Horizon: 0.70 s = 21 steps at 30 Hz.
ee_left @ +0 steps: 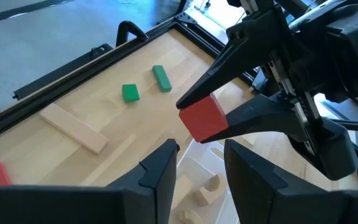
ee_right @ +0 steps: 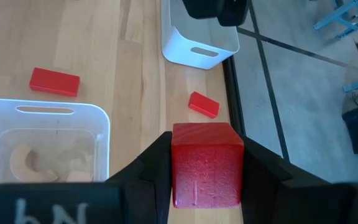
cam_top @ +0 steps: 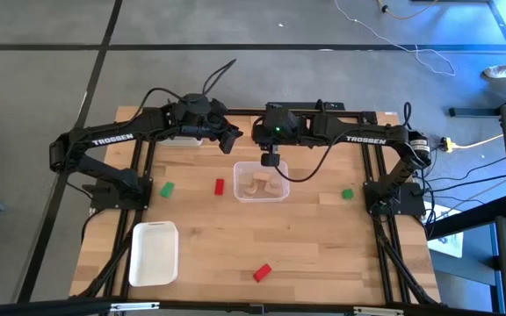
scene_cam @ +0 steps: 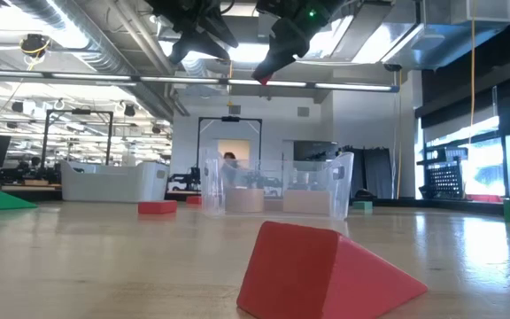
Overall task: Sort & place blocks by color
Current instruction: Put the red block into the gray bin
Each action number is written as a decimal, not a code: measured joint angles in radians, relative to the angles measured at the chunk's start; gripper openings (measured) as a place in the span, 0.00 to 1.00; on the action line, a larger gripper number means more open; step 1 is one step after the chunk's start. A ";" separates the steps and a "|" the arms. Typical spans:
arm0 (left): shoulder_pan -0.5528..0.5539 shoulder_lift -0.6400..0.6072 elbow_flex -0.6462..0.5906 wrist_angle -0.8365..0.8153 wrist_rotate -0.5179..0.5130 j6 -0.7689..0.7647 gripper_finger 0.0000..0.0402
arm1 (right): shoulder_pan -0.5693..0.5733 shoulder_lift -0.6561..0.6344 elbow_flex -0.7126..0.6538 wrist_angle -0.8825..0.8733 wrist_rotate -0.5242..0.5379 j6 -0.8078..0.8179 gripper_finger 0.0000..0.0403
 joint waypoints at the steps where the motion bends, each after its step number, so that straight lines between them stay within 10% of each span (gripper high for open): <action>1: 0.000 0.000 0.000 0.000 0.000 0.000 0.31 | 0.000 0.000 0.000 0.000 0.000 0.000 0.32; 21: -0.001 0.000 0.000 -0.014 0.007 -0.005 0.31 | 0.000 0.000 0.000 -0.001 -0.001 -0.107 0.32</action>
